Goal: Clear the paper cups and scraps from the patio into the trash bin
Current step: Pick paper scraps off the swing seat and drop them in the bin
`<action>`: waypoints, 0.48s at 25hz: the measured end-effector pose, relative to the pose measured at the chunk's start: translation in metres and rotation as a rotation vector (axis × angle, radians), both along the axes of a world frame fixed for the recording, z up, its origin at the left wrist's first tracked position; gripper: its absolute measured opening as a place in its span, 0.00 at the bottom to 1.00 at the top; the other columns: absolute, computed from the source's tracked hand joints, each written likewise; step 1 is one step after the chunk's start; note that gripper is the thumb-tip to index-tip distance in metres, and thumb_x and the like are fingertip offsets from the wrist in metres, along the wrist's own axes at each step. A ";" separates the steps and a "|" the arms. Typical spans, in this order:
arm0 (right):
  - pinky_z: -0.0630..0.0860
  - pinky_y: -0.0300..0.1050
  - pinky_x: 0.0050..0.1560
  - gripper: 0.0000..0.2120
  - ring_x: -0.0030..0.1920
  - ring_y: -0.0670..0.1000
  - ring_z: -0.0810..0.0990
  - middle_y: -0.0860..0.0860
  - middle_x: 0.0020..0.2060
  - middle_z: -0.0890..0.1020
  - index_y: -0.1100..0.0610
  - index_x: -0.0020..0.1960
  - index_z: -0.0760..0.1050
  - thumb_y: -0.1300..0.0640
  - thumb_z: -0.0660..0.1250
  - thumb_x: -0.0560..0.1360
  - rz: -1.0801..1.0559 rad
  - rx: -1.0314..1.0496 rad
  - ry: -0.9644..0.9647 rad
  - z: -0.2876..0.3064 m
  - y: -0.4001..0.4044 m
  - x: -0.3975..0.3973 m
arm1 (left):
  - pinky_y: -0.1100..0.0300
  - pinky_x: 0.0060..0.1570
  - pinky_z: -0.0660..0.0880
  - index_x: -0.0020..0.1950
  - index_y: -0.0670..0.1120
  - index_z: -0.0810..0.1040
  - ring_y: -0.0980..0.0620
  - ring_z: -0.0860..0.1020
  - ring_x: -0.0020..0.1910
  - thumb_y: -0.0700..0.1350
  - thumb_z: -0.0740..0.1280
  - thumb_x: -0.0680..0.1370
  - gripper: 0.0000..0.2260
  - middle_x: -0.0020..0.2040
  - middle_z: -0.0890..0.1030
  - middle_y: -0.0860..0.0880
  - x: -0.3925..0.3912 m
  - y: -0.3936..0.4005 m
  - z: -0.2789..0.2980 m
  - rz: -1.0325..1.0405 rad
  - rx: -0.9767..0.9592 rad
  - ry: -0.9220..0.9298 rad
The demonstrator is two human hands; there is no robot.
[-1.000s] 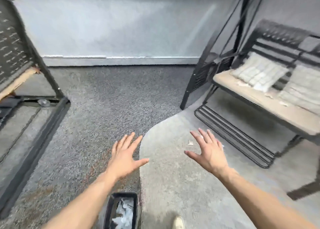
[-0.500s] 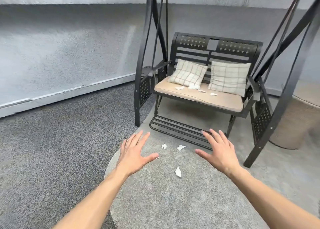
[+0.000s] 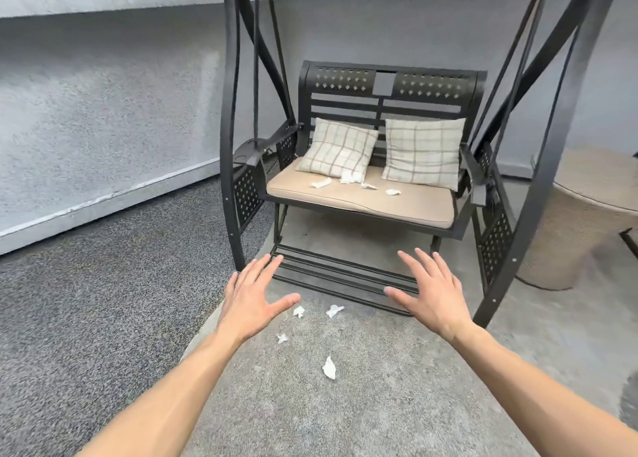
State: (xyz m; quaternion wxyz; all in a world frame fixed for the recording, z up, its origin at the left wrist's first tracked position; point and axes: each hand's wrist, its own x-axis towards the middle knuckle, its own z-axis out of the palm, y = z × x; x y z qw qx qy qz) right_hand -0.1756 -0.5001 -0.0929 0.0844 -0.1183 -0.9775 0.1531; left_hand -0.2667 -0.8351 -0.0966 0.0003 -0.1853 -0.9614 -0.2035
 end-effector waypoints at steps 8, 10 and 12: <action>0.55 0.59 0.71 0.38 0.77 0.52 0.47 0.47 0.76 0.56 0.37 0.74 0.52 0.25 0.55 0.68 -0.084 -0.036 -0.029 -0.016 0.059 -0.066 | 0.48 0.75 0.46 0.77 0.64 0.51 0.56 0.50 0.78 0.78 0.52 0.68 0.41 0.79 0.54 0.58 -0.092 0.064 -0.008 -0.065 0.000 0.002; 0.56 0.59 0.71 0.38 0.77 0.53 0.47 0.47 0.76 0.56 0.37 0.74 0.52 0.25 0.55 0.68 -0.098 -0.037 -0.029 -0.017 0.066 -0.086 | 0.48 0.75 0.46 0.77 0.64 0.51 0.56 0.50 0.77 0.78 0.52 0.68 0.40 0.79 0.54 0.57 -0.118 0.073 -0.010 -0.078 -0.001 0.012; 0.55 0.59 0.71 0.38 0.77 0.53 0.47 0.47 0.76 0.56 0.37 0.74 0.52 0.25 0.56 0.68 -0.108 -0.034 -0.030 -0.016 0.069 -0.113 | 0.48 0.75 0.46 0.77 0.64 0.51 0.56 0.50 0.78 0.78 0.52 0.68 0.40 0.79 0.54 0.57 -0.148 0.078 -0.014 -0.087 0.004 0.010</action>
